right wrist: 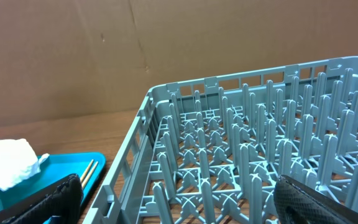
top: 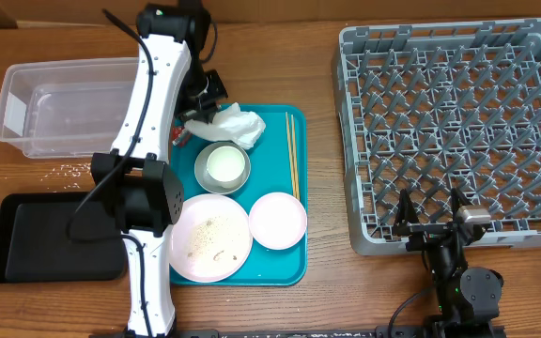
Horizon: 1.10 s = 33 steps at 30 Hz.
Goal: Sort waste into correct bins and load items into the dishwasher
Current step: 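Reach left gripper to the teal tray and grasp the white tissue, then carry the tissue left and drop it into the clear plastic bin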
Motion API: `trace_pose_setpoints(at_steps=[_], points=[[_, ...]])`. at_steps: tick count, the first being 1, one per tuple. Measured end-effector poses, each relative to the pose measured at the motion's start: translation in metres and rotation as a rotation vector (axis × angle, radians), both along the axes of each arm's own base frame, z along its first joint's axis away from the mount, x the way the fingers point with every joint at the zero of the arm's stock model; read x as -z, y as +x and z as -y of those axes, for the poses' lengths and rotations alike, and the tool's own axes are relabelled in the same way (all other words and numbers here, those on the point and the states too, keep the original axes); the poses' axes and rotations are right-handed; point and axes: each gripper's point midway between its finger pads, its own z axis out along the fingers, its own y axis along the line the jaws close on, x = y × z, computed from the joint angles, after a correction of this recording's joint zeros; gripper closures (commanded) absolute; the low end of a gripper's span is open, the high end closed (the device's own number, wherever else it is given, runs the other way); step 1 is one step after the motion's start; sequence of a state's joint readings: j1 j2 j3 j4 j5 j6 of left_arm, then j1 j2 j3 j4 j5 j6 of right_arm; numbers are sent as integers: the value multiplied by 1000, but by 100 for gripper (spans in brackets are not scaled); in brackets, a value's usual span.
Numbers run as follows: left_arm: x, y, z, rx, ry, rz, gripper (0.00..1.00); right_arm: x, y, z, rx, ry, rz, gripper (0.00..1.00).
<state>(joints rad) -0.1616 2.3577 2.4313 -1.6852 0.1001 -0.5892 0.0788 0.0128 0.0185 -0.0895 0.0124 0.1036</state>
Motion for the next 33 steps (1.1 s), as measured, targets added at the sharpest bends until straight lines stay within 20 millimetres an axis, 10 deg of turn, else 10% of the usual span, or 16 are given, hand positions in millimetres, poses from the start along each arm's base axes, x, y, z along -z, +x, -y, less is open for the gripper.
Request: trace_pose_setpoints(at_steps=[25, 33], points=[[-94, 8, -20, -38, -151, 254, 96, 0, 0, 0, 0, 1, 0, 0], [-129, 28, -115, -245, -131, 438, 96, 0, 0, 0, -1, 0, -1, 0]])
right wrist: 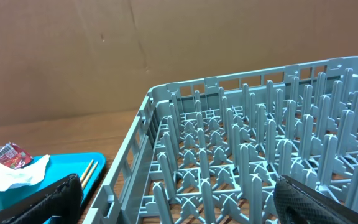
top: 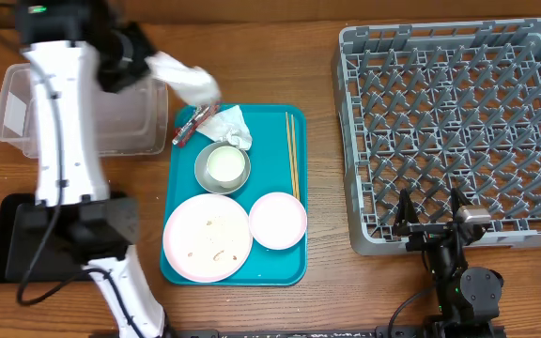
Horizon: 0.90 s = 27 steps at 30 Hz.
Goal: Sort waste into correct bins and load items into the dishwasher
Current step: 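Carry the tissue left and drop it into the clear plastic bin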
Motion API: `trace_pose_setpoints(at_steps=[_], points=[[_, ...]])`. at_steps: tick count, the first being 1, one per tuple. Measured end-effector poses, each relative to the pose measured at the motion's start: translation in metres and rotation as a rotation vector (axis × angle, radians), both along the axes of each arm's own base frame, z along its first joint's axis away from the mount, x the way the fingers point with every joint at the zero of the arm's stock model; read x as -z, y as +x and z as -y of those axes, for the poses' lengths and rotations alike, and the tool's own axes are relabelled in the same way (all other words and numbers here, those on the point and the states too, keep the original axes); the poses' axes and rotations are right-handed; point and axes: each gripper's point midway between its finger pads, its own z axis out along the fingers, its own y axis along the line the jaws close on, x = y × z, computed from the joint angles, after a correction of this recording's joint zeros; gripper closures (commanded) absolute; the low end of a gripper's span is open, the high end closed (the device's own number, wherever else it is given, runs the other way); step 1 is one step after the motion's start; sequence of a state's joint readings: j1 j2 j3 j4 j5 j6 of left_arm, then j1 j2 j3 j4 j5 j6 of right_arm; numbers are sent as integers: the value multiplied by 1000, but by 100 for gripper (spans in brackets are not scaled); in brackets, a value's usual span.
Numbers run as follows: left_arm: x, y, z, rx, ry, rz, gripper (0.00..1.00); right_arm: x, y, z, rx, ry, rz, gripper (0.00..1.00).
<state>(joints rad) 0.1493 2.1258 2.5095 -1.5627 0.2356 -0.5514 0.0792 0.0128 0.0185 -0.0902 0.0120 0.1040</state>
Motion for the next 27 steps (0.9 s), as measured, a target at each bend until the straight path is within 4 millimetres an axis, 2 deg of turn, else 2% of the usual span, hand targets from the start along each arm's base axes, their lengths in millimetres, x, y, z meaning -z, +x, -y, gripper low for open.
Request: trace_pose_setpoints(at_steps=[7, 11, 12, 14, 17, 18, 19, 23, 27], points=[[-10, 4, -105, -263, 32, 87, 96, 0, 0, 0, 0, 0, 0, 0], [-9, 4, -139, -345, 79, 111, 95, 0, 0, 0, 0, 0, 0, 0], [-6, 4, -145, -359, 92, 108, 86, 0, 0, 0, 0, 0, 0, 0], [2, 4, -154, -385, 117, 94, 72, 0, 0, 0, 0, 0, 0, 0], [14, 6, -166, -417, 164, 80, 34, 0, 0, 0, 0, 0, 0, 0], [16, 6, -168, -422, 174, 75, 25, 0, 0, 0, 0, 0, 0, 0], [19, 6, -170, -426, 183, 69, 21, 0, 0, 0, 1, 0, 0, 0], [21, 6, -167, -406, 177, 66, 25, 0, 0, 0, 1, 0, 0, 0], [18, 16, -145, -255, 97, 112, 32, 0, 0, 0, 0, 0, 1, 0]])
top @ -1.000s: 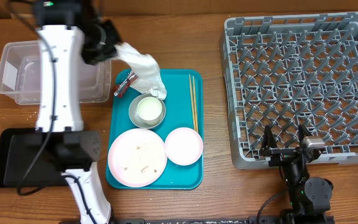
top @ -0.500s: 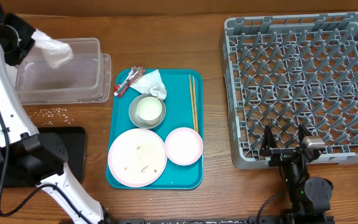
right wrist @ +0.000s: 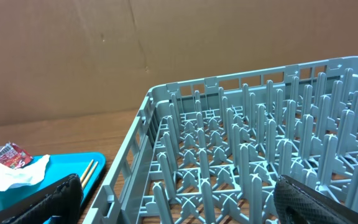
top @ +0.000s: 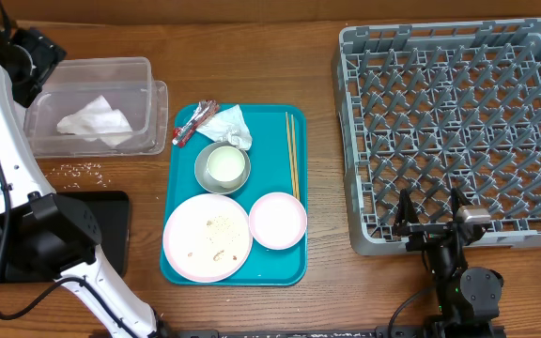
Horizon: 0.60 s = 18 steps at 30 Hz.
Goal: Sort waste into correct bins and load items into the dishwasher
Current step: 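Carry the tissue left and drop it into the clear plastic bin, then return left gripper to the tray and grasp the red snack wrapper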
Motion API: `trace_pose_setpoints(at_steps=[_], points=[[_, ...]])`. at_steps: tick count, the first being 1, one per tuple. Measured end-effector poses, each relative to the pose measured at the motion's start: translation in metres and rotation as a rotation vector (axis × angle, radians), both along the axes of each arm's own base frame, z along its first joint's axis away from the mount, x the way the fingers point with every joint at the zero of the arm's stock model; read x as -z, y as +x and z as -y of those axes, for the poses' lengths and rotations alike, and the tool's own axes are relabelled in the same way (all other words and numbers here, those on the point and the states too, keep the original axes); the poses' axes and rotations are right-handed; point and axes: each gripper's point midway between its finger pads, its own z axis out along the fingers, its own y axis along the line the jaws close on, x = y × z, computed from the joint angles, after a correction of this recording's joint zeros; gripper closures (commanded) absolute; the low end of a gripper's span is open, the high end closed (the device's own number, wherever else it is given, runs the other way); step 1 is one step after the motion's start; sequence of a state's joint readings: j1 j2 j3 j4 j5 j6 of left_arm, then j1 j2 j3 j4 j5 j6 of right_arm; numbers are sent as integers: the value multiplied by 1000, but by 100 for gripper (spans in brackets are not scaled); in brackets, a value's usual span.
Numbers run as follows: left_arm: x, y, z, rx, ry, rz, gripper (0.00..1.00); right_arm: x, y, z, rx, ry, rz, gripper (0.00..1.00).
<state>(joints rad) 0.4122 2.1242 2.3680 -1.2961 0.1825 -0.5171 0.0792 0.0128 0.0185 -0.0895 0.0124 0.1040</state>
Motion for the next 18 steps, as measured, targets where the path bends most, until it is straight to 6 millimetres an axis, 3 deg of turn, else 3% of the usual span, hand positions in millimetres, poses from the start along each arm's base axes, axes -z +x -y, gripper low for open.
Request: trace_pose_setpoints(at_steps=[5, 6, 13, 16, 18], points=[[-7, 4, 65, 363, -128, 71, 31, 0, 0, 0, 0, 0, -1, 0], [-8, 3, 86, 453, -141, 77, 31, 0, 0, 0, 0, 0, 0, 0], [6, 5, 187, 814, -36, 42, 28, 0, 0, 0, 0, 0, -1, 0], [19, 10, 217, 912, 71, 18, 22, 0, 0, 0, 0, 0, 0, 0], [30, 13, 225, 942, 152, -16, 21, 0, 0, 0, 0, 0, 0, 0]])
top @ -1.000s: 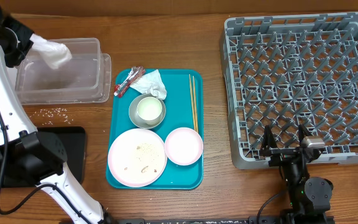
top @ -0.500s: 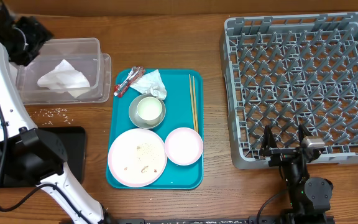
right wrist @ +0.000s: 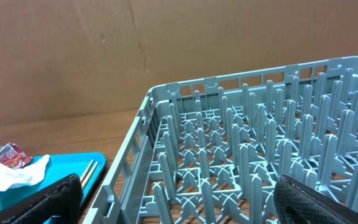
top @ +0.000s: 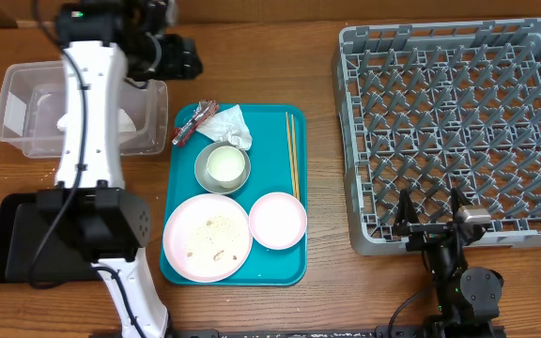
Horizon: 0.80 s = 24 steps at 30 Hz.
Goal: Sort waste into correct bins and load items into the dishwasher
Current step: 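Return left gripper to the tray and grasp the red snack wrapper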
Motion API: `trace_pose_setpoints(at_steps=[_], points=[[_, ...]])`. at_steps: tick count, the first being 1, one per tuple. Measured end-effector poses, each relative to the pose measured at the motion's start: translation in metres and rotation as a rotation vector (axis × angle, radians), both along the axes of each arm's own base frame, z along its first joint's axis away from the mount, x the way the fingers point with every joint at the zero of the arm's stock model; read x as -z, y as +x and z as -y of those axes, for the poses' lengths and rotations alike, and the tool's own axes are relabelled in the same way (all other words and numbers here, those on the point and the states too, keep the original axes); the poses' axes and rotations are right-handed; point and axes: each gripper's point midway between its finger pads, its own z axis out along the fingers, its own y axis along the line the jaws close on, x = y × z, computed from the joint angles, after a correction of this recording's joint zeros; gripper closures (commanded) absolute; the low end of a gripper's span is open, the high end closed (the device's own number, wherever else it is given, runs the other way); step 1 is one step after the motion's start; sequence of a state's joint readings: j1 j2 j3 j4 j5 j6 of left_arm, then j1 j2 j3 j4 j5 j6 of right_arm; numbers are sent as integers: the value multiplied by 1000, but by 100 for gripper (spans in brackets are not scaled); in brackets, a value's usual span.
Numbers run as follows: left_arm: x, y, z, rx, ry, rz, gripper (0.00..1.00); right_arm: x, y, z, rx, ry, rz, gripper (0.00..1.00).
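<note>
A teal tray [top: 289,268] carries a red wrapper [top: 193,122], a crumpled tissue [top: 227,126], a metal bowl [top: 222,167], chopsticks [top: 292,155], a large pink plate [top: 207,238] and a small pink plate [top: 277,220]. The clear bin [top: 17,103] at the left holds a white tissue [top: 64,120], mostly hidden under my left arm. My left gripper [top: 175,58] hovers over the bin's far right corner, fingers apart and nothing in them. The right gripper [top: 430,223] [right wrist: 179,204] rests open at the front edge of the grey dishwasher rack [top: 458,122] [right wrist: 247,155].
A black tray [top: 26,239] lies at the front left, below the clear bin. White crumbs [top: 75,170] dot the wood between them. My left arm [top: 92,141] stretches from the front edge across the black tray and the clear bin.
My left gripper was beyond the clear bin's far left corner and is now by its far right corner, close to the teal tray. The tissue stays in the bin. The right arm is unchanged.
My left gripper was first down at the tissues on the tray's far left. Then it held a white tissue up beside the clear bin, with the red wrapper uncovered. Later the tissue lay in the bin with the gripper at the far left; now it is back near the tray.
</note>
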<state>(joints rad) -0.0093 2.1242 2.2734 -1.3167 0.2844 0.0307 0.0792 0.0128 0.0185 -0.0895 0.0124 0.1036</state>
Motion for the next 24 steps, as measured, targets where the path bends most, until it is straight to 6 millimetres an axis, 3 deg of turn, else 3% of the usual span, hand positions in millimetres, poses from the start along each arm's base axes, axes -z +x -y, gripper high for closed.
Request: trace_pose_setpoints(at_steps=[7, 16, 24], points=[[46, -8, 9, 109, 196, -50, 19, 0, 0, 0, 0, 0, 0, 0], [97, -8, 15, 223, 278, -56, 15, 0, 0, 0, 0, 0, 0, 0], [119, 6, 12, 217, 307, 3, 18, 0, 0, 0, 0, 0, 0, 0]])
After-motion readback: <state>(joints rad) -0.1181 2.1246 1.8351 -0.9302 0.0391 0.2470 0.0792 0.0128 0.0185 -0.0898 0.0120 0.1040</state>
